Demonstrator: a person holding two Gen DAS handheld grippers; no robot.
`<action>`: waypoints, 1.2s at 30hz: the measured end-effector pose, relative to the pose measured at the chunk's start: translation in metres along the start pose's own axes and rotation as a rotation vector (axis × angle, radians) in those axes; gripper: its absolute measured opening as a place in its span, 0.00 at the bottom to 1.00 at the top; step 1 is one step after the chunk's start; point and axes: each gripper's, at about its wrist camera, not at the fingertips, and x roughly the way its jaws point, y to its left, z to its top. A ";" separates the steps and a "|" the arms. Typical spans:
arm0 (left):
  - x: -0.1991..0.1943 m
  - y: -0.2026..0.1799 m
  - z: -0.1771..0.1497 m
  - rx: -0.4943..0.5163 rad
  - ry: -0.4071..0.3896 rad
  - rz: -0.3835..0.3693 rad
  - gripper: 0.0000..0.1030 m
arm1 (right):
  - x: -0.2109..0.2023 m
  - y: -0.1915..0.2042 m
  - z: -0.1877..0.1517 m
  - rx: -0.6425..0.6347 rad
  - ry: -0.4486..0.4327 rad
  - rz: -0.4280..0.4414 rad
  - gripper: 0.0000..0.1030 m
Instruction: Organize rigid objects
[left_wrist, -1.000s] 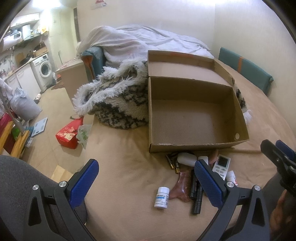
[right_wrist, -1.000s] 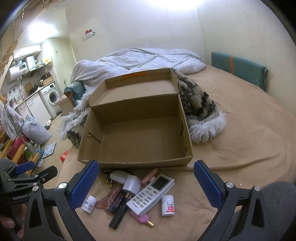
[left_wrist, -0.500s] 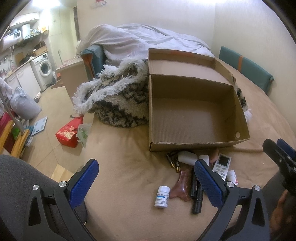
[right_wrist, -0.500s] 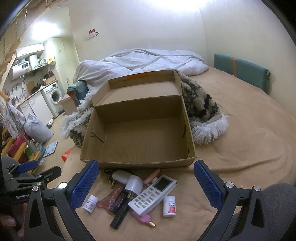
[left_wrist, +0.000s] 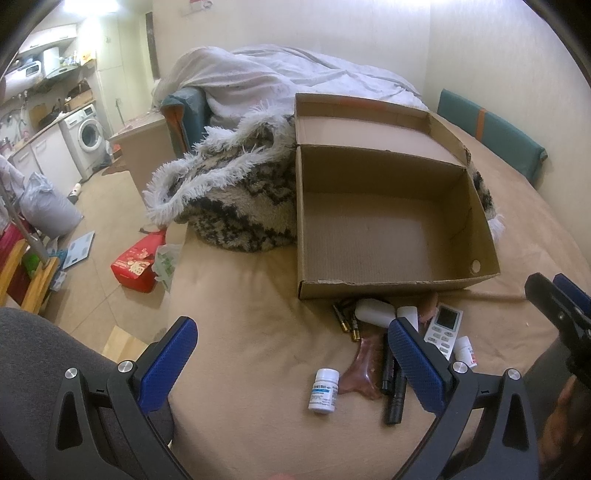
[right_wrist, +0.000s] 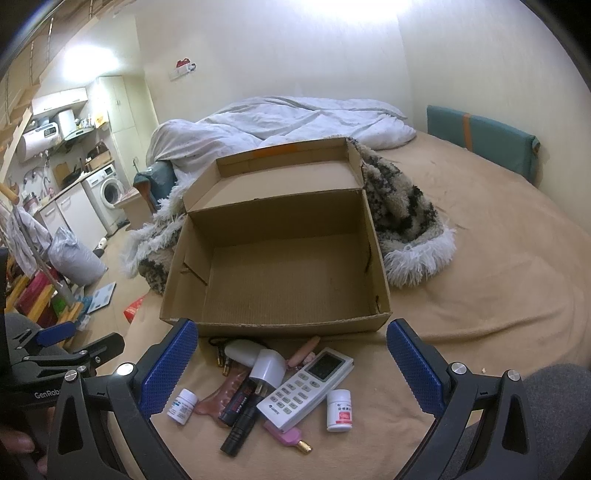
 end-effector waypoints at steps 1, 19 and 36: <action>0.000 0.000 0.000 0.000 0.001 -0.001 1.00 | 0.000 0.000 0.000 0.003 0.000 -0.003 1.00; 0.089 -0.005 -0.002 0.049 0.416 -0.042 0.78 | 0.059 -0.038 0.006 0.160 0.230 -0.002 1.00; 0.153 -0.010 -0.053 -0.026 0.674 -0.113 0.38 | 0.129 -0.077 -0.050 0.241 0.734 -0.068 0.59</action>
